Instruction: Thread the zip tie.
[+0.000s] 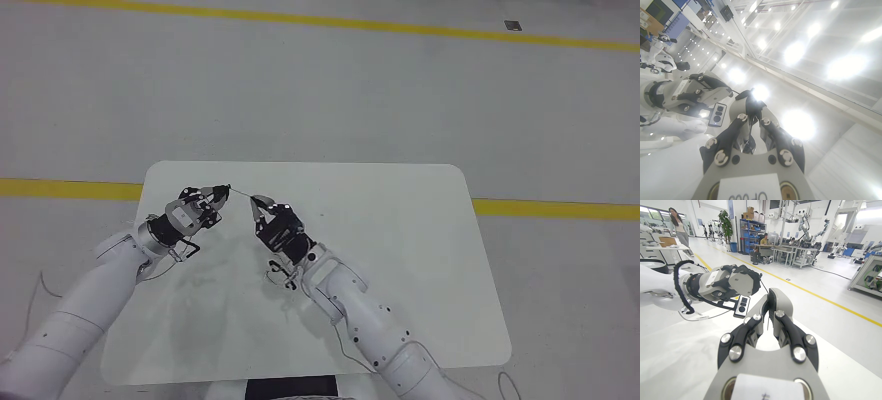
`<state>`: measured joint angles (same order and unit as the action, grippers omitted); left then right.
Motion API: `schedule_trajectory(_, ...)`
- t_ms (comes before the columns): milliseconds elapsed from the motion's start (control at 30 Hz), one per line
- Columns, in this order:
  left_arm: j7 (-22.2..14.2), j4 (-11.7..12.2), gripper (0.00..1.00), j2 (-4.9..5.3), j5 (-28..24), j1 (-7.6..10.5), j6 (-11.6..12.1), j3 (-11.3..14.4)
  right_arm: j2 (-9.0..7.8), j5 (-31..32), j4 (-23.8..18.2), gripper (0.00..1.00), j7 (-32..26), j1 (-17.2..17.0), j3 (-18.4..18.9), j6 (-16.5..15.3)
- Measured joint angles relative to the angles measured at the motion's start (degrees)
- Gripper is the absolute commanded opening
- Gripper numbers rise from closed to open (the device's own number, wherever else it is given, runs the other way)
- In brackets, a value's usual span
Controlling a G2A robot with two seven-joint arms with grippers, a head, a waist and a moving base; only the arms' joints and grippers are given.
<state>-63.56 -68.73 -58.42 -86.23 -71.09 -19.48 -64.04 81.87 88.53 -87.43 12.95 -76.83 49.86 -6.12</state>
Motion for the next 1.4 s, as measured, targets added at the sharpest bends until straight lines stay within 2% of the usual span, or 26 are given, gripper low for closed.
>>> schedule_trajectory(300, 0.0, 0.0, 0.0, 0.0, 0.0, 0.0, 0.0, 0.0, -0.79, 0.2, -2.2, 0.0, -0.4, -2.5, 3.1, 0.7)
schedule_trajectory(500, 0.0, 0.0, 0.0, 0.0, 0.0, 0.0, 0.0, 0.0, -1.82, 1.0, -4.3, 0.0, -1.9, -5.5, 7.3, 1.6)
schedule_trajectory(633, 0.0, 0.0, 0.0, 0.0, 0.0, 0.0, 0.0, 0.0, -2.51, 1.4, -6.4, 0.0, -3.4, -7.6, 9.9, 1.0)
schedule_trajectory(667, 0.0, 0.0, 0.0, 0.0, 0.0, 0.0, 0.0, 0.0, -2.69, 1.3, -7.0, 0.11, -3.7, -8.1, 10.5, 0.6)
schedule_trajectory(700, 0.0, 0.0, 0.0, 0.0, 0.0, 0.0, 0.0, 0.0, -2.79, 0.9, -7.5, 0.38, -3.9, -8.4, 10.9, 0.2)
schedule_trajectory(733, 0.0, 0.0, 0.0, 0.0, 0.0, 0.0, 0.0, 0.0, -2.88, 0.3, -7.9, 1.0, -4.2, -8.7, 11.2, -0.5)
schedule_trajectory(833, 0.0, 0.0, 0.0, 0.0, 0.0, 0.0, 0.0, 0.0, -3.03, -2.4, -8.8, 1.0, -4.8, -9.3, 11.7, -3.0)
schedule_trajectory(1200, 0.0, 0.0, 0.0, 0.0, 0.0, 0.0, 0.0, 0.0, -3.01, -2.9, -8.9, 1.0, -4.8, -9.4, 11.8, -3.0)
schedule_trajectory(1267, 0.7, -0.4, 0.0, 0.01, 0.6, -0.12, 0.6, -0.2, -3.08, -6.1, -9.3, 1.0, -5.2, -9.7, 12.8, -4.0)
schedule_trajectory(1400, 0.6, -0.7, 0.0, 0.43, 3.7, -0.71, 2.0, -1.4, -3.5, -15.5, -10.6, 1.0, -7.1, -10.7, 16.5, -8.4)
